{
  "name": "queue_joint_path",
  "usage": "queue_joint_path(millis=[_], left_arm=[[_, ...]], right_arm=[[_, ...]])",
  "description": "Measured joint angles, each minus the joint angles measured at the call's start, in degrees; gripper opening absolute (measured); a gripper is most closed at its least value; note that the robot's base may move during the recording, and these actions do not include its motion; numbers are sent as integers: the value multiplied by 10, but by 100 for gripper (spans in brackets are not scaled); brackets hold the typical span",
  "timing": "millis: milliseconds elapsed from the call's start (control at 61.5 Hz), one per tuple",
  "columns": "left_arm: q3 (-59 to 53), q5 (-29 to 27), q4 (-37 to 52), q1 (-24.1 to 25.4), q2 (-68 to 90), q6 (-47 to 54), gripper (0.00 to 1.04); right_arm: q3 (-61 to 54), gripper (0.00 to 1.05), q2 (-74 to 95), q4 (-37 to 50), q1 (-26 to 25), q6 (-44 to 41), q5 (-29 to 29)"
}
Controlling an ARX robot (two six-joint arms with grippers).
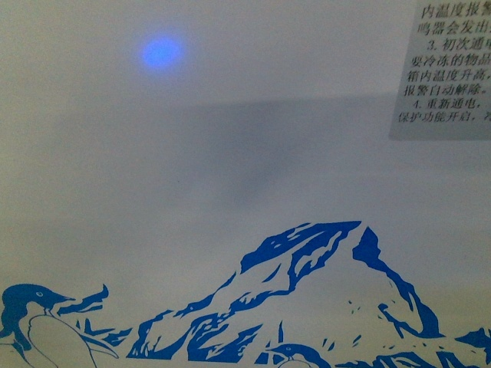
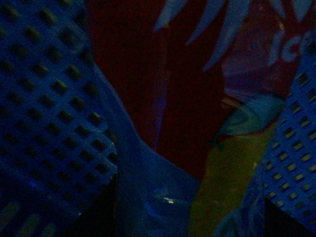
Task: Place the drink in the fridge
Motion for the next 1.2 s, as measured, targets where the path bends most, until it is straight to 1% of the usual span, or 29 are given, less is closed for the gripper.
queue_joint_path(millis=[146, 195, 244, 325, 406, 618, 699, 829, 959, 975, 991, 1072, 1138, 1202], left_arm=[[0, 0, 0, 0, 0, 0, 97], [0, 0, 0, 0, 0, 0, 97], [0, 0, 0, 0, 0, 0, 97], [0, 0, 0, 0, 0, 0, 97], [0, 0, 0, 0, 0, 0, 97], [0, 0, 0, 0, 0, 0, 97], [0, 0, 0, 0, 0, 0, 97], [0, 0, 0, 0, 0, 0, 97], [0, 0, 0, 0, 0, 0, 97], [0, 0, 0, 0, 0, 0, 97], [0, 0, 0, 0, 0, 0, 97], [0, 0, 0, 0, 0, 0, 97], [0, 0, 0, 0, 0, 0, 97], [0, 0, 0, 0, 0, 0, 97]], right_arm=[[-73, 41, -106, 48, 2, -55, -10], [-105, 41, -168, 59, 4, -79, -21], [-130, 41, -221, 60, 5, -91, -34], [-185, 41, -329, 61, 4, -142, -61], [-208, 40, -384, 53, 4, -162, -76], [-275, 40, -572, -4, -2, -226, -129], [-296, 40, -685, -49, -11, -257, -165], [-300, 40, -833, -111, -29, -287, -210], [-285, 40, -966, -173, -51, -299, -273], [-282, 40, -984, -183, -55, -299, -288], [-280, 40, -993, -188, -57, -299, -291], [-271, 40, -1051, -223, -66, -296, -342], [-271, 40, -1090, -239, -67, -294, -368], [-271, 40, -1125, -250, -67, -289, -381]])
